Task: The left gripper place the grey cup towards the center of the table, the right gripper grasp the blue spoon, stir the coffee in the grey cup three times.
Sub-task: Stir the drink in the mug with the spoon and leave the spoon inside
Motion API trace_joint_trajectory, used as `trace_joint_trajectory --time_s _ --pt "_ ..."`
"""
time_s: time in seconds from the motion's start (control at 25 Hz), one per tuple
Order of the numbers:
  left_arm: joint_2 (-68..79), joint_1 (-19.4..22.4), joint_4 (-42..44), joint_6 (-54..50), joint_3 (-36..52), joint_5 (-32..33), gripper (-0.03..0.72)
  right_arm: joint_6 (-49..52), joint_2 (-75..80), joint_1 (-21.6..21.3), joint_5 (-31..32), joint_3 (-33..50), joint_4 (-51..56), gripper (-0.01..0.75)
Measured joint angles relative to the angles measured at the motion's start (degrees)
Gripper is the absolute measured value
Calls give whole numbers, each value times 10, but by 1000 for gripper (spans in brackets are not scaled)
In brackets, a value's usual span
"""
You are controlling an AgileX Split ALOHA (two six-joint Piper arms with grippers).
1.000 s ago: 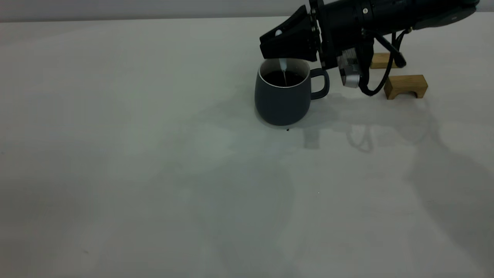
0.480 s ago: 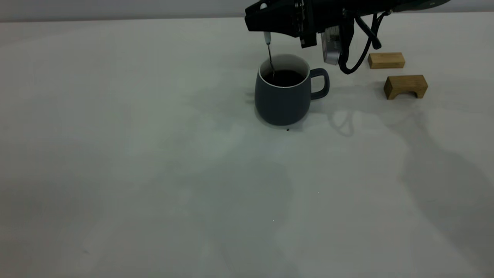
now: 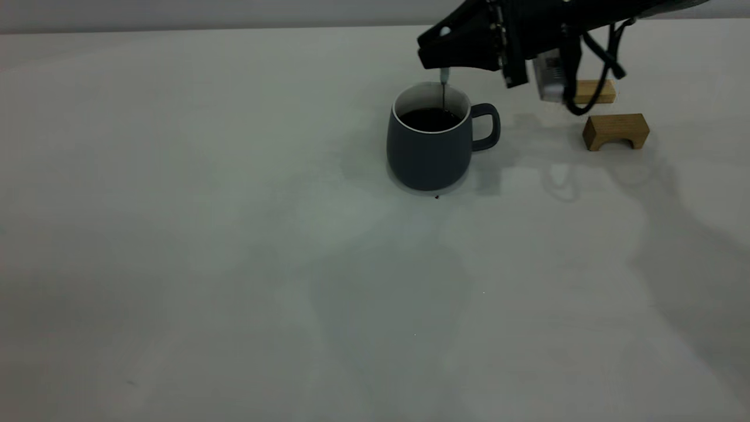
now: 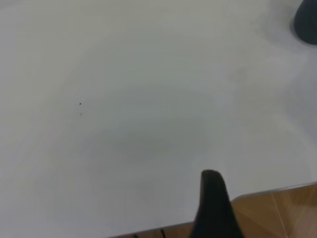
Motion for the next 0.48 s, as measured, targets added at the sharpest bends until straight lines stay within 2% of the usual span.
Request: trace_joint_trajectory --time_s 0.24,0.48 --pt "0 0 0 0 0 0 585 -3 -1 -6 39 -4 -61 129" --pt "0 0 0 0 0 0 585 -3 -2 21 38 -5 -65 129"
